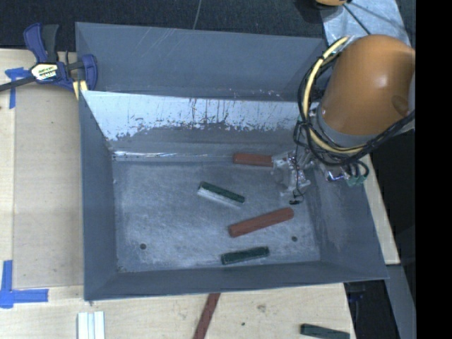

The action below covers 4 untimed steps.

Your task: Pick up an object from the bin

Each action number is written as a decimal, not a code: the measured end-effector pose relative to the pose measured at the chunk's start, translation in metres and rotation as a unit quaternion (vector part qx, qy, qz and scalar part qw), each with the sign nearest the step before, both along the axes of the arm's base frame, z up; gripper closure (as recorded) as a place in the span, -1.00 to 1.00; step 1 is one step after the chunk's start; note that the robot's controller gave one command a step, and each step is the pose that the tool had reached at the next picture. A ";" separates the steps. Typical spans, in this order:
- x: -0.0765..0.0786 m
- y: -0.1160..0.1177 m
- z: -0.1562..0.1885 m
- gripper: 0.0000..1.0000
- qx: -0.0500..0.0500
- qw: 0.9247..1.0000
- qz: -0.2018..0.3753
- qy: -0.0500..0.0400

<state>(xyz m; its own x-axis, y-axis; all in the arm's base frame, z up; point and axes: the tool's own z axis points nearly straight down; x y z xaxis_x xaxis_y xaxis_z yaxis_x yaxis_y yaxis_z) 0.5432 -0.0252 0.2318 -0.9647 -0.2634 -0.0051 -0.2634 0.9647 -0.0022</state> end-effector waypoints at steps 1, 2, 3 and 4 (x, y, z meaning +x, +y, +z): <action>0.013 0.038 0.007 1.00 0.000 0.995 0.099 0.000; -0.012 0.022 -0.060 -1.00 0.001 0.999 -0.036 0.001; -0.012 0.022 -0.060 -1.00 0.001 0.999 -0.036 0.001; -0.020 0.017 -0.081 -1.00 0.000 1.000 -0.005 -0.003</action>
Offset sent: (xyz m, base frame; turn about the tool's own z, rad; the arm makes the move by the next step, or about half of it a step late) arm -0.0131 0.0229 -0.0602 0.0712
